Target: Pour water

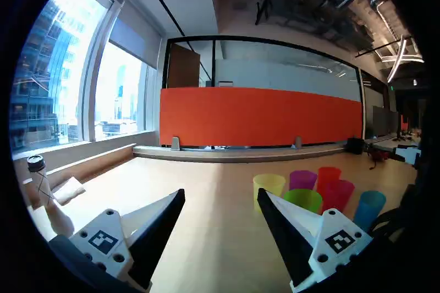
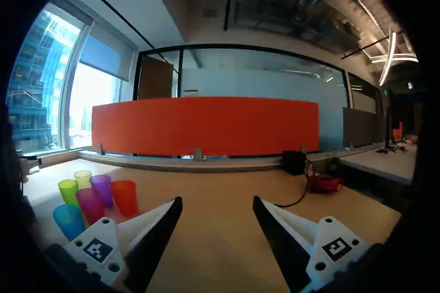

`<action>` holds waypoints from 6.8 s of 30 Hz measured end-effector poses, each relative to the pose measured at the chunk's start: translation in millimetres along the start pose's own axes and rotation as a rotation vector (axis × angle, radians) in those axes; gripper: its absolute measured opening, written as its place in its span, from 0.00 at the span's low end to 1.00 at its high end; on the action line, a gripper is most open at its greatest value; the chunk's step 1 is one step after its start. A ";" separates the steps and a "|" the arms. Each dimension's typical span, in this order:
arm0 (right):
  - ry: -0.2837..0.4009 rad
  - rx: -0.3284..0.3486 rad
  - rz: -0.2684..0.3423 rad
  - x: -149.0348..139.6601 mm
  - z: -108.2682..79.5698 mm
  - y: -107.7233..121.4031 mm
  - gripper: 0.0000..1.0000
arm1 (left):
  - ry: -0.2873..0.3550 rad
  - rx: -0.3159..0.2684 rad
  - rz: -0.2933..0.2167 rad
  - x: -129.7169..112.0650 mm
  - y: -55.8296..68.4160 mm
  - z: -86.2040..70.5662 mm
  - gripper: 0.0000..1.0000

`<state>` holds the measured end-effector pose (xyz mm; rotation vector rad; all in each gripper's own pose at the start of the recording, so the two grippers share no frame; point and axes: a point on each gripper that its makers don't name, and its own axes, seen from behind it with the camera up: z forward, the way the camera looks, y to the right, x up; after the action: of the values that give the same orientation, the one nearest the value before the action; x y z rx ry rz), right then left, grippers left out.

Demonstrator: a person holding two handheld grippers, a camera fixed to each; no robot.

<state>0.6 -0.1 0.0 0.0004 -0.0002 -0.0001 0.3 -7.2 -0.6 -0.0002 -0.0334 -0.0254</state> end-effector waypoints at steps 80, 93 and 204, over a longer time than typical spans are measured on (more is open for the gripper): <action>-0.017 0.613 -0.090 193.3 -21.6 -134.2 0.99 | -0.023 -0.553 0.058 205.5 85.0 14.1 0.98; -0.082 0.691 -0.158 168.2 -31.5 -146.9 0.99 | -0.101 -0.602 0.092 168.5 87.2 17.4 0.98; -0.474 1.001 -0.335 -77.9 -64.8 -234.1 0.99 | -0.580 -0.810 0.329 -71.5 153.6 62.1 0.87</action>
<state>-77.2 -234.2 -64.9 1.0012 -0.4745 -0.3355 -69.3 148.1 59.1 -0.8236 -0.6004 0.2924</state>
